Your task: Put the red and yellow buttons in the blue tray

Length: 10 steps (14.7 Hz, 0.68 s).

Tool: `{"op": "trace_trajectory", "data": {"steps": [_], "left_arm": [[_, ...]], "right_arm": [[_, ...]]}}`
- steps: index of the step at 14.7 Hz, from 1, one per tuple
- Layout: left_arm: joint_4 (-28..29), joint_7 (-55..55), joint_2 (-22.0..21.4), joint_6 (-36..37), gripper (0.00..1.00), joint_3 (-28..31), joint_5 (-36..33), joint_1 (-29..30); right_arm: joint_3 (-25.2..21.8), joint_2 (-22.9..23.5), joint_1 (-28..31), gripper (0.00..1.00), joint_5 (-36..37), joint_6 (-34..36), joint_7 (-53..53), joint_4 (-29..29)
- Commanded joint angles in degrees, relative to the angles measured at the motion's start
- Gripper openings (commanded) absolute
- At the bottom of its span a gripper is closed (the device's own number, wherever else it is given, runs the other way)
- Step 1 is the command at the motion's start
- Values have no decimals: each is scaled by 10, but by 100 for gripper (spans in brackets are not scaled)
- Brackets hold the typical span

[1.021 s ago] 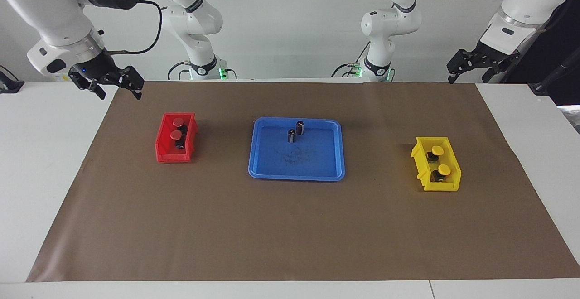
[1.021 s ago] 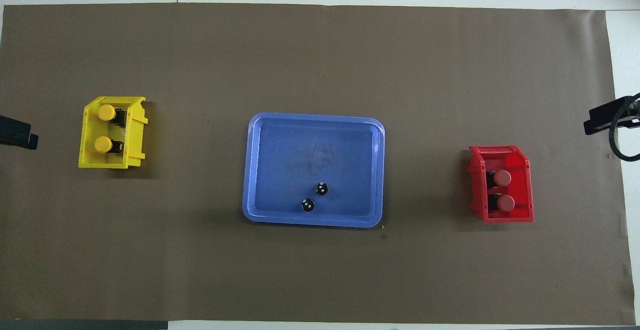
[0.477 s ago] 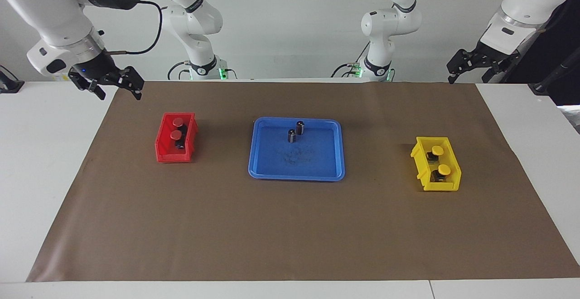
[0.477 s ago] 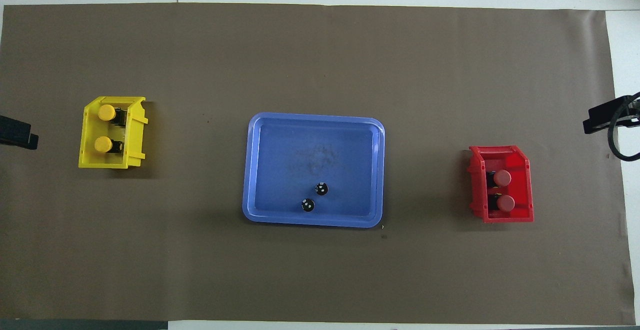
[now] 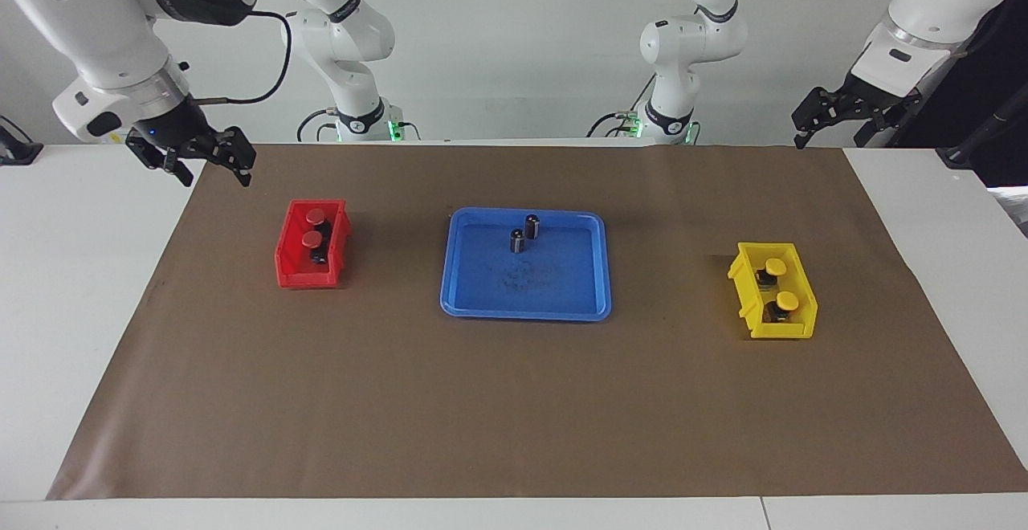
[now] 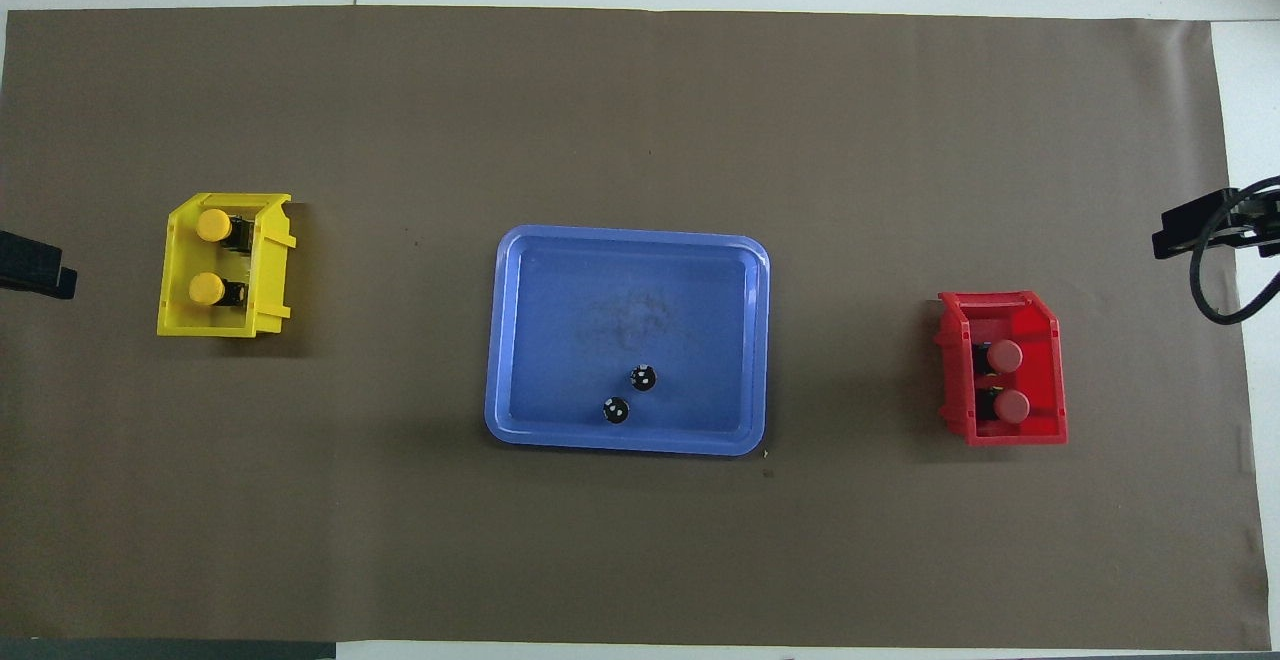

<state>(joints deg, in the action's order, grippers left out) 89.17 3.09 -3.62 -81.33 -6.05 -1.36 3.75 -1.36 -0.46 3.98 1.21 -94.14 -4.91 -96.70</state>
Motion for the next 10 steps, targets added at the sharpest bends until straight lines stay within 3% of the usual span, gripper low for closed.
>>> {"op": "trace_trajectory", "data": {"steps": [1,4,10], "left_arm": [[14,8,-14,3,100,1,8,2],[14,8,-14,2,100,2,8,2],[14,8,-14,2,100,1,8,2]], "right_arm": [[3,-66,-19,81,-4,-118,-8,-164],[3,-45,-27,81,-4,-167,-7,-211],[3,-52,-23,77,-21,-265,-19,-321]]}}
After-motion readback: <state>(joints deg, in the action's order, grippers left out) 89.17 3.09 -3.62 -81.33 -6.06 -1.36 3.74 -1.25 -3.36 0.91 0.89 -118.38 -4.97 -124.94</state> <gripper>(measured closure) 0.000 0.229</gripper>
